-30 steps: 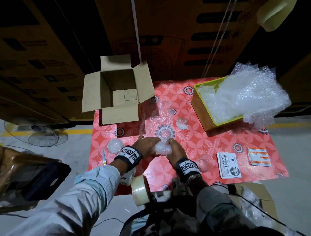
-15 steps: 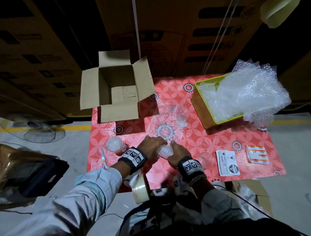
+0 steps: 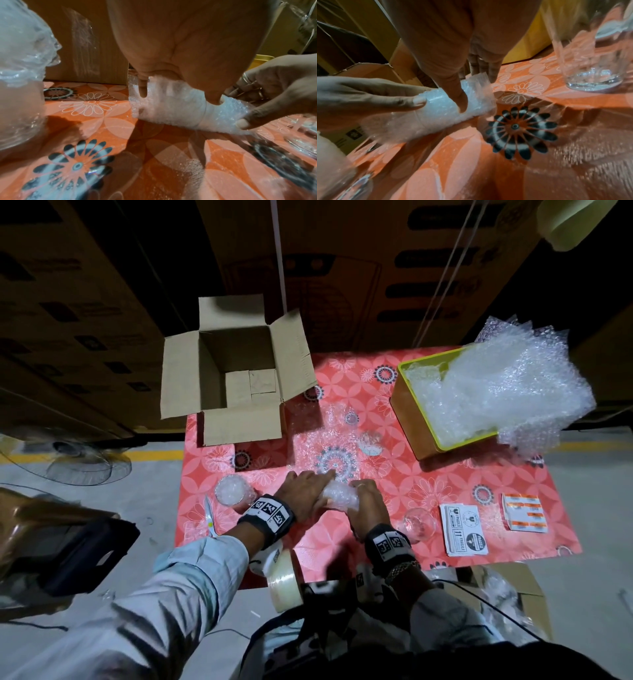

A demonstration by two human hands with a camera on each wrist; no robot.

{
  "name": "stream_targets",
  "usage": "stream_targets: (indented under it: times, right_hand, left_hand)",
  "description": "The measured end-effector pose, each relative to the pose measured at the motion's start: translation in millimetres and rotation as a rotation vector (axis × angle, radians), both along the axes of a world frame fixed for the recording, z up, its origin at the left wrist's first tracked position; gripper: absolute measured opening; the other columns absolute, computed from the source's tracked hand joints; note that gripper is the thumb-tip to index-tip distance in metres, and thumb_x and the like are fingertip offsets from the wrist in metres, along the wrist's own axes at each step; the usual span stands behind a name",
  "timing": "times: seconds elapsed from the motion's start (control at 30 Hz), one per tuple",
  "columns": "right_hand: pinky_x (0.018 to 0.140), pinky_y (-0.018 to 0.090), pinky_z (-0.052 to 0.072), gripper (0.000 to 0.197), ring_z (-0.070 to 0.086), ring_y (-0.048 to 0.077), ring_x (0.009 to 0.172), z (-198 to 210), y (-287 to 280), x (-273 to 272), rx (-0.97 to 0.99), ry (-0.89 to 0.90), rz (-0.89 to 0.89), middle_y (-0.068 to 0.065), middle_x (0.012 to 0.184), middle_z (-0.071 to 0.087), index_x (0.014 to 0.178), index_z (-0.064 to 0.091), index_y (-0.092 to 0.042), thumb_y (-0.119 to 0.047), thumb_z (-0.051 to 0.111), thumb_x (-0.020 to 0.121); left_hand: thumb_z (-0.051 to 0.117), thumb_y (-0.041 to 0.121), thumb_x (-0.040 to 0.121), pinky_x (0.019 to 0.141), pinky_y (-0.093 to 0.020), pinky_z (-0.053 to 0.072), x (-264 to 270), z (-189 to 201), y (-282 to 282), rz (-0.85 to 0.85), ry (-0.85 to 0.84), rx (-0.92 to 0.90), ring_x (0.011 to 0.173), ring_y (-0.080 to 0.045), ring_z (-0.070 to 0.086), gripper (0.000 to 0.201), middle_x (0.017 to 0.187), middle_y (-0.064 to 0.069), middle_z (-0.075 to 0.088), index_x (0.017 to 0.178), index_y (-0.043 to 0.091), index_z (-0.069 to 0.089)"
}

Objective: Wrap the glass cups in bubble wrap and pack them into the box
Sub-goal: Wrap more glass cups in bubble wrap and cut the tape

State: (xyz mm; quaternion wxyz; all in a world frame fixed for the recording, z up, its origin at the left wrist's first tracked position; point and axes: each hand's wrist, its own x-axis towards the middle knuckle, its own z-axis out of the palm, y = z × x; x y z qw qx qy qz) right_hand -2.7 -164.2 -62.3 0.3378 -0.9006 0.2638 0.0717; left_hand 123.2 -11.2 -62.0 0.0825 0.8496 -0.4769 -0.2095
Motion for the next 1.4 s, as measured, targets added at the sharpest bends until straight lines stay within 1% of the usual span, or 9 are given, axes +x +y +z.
stream_targets:
  times: [0.13,0.37,0.5,0.6,0.77,0.9,1.0,1.27,1.4]
  right_hand:
    - [0.110,0.028,0.038,0.056,0.047,0.024,0.126,-2.0,-2.2,4.1,-0.017,0.067,0.049,0.006,0.133,0.049,0.144,0.052,-0.010,0.000,0.067,0.090]
    - [0.105,0.040,0.045,0.063,0.050,0.033,0.123,6.0,-6.3,9.5,-0.105,0.237,0.146,0.013,0.132,0.050,0.146,0.048,-0.016,-0.021,0.073,0.088]
    - [0.106,0.040,0.045,0.059,0.048,0.034,0.121,7.4,0.7,4.5,-0.135,0.247,0.138,0.013,0.131,0.048,0.144,0.051,-0.018,-0.010,0.067,0.087]
    - [0.108,0.038,0.041,0.055,0.045,0.032,0.122,7.5,2.5,5.6,-0.116,0.203,0.136,0.011,0.130,0.050,0.137,0.060,-0.014,0.004,0.060,0.085]
    - [0.110,0.035,0.041,0.084,0.041,0.029,0.131,6.1,-4.7,0.8,-0.036,0.174,0.144,0.004,0.146,0.051,0.145,0.051,-0.023,0.024,0.045,0.075]
    - [0.110,0.050,0.045,0.094,0.041,0.041,0.137,8.4,-11.9,3.2,-0.015,0.243,0.080,0.017,0.135,0.054,0.158,0.032,-0.029,0.018,0.058,0.081]
    - [0.107,0.052,0.048,0.088,0.046,0.041,0.131,7.3,-15.6,6.1,-0.057,0.273,0.049,0.017,0.133,0.051,0.155,0.036,-0.030,0.014,0.056,0.082]
    - [0.098,0.048,0.054,0.090,0.052,0.036,0.123,12.2,-9.5,7.9,-0.028,0.274,0.121,0.011,0.129,0.056,0.149,0.038,-0.027,0.003,0.071,0.071]
    - [0.103,0.042,0.051,0.085,0.053,0.026,0.122,12.0,2.0,5.6,0.006,0.154,0.175,0.004,0.133,0.053,0.144,0.045,-0.018,-0.005,0.082,0.068]
  left_hand:
    - [0.056,0.048,0.098,0.119,-0.058,0.026,2.2,5.3,-3.1,-0.015,-0.156,0.002,0.149,-0.028,0.033,0.070,0.161,-0.008,0.036,0.157,0.020,0.030]
    - [0.087,0.044,0.075,0.119,-0.054,0.025,11.2,21.0,-3.9,0.029,-0.108,-0.017,0.151,-0.030,0.030,0.098,0.163,-0.013,0.033,0.155,0.016,0.037]
    - [0.090,0.031,0.070,0.121,-0.053,0.022,9.7,14.8,-4.6,-0.199,-0.015,-0.010,0.150,-0.026,0.033,0.099,0.160,-0.007,0.042,0.155,0.017,0.041]
    - [0.087,0.027,0.074,0.113,-0.045,0.026,3.5,9.0,-8.5,-0.197,0.006,0.018,0.134,-0.024,0.053,0.082,0.144,-0.003,0.059,0.146,0.020,0.049]
    - [0.081,0.031,0.082,0.107,-0.038,0.031,5.8,3.3,-9.5,-0.164,0.019,0.069,0.114,-0.025,0.064,0.069,0.138,-0.002,0.064,0.143,0.021,0.049]
    - [0.079,0.041,0.085,0.109,-0.043,0.030,13.1,3.9,-9.0,-0.138,-0.031,0.102,0.120,-0.024,0.063,0.062,0.136,-0.001,0.066,0.138,0.022,0.052]
    - [0.079,0.046,0.084,0.113,-0.050,0.027,20.8,7.5,-6.5,-0.097,-0.035,0.128,0.123,-0.023,0.062,0.057,0.131,0.000,0.068,0.131,0.024,0.057]
    - [0.086,0.044,0.077,0.097,-0.050,0.048,22.8,12.8,-18.0,-0.095,0.031,0.162,0.112,-0.032,0.060,0.068,0.125,-0.008,0.051,0.135,0.022,0.061]
    - [0.086,0.044,0.077,0.093,-0.047,0.049,23.3,8.8,-14.5,-0.083,0.059,0.124,0.109,-0.032,0.060,0.070,0.124,-0.009,0.053,0.138,0.022,0.058]
